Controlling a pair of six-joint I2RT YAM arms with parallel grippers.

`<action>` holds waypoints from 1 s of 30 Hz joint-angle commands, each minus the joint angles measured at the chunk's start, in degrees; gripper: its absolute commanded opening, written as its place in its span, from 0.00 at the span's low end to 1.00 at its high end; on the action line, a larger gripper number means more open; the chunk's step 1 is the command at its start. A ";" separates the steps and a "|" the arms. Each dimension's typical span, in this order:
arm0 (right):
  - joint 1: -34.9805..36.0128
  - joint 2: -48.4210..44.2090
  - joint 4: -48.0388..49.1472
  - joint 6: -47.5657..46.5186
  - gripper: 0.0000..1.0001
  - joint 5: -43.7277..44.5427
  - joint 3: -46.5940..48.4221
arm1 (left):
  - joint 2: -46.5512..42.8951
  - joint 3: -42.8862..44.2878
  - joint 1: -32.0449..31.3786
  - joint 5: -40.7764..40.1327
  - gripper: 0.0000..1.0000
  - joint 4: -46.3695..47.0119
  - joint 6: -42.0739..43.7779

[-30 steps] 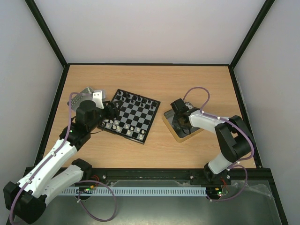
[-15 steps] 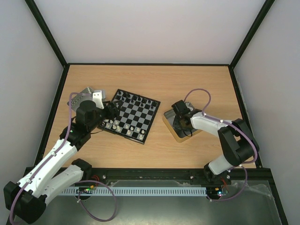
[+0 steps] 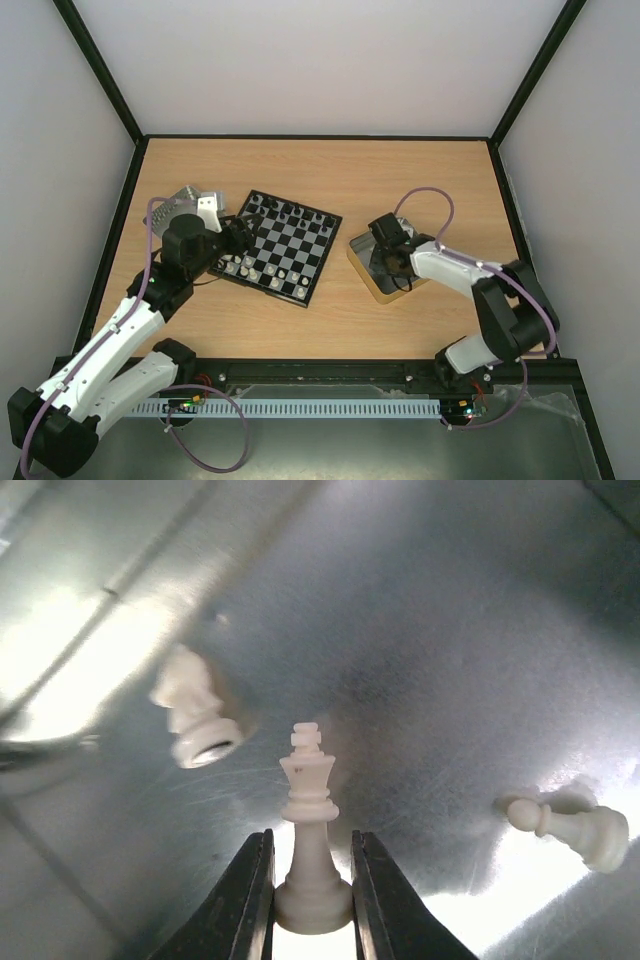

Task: Set up the chess pieces on the board
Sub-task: Pick up the chess piece from the storage box, then place the chess piece on the chessboard.

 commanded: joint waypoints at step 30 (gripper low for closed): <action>1.86 -26.99 40.10 -12.92 0.05 -56.77 3.42 | 7.80 12.96 -0.26 41.11 0.90 12.28 -10.28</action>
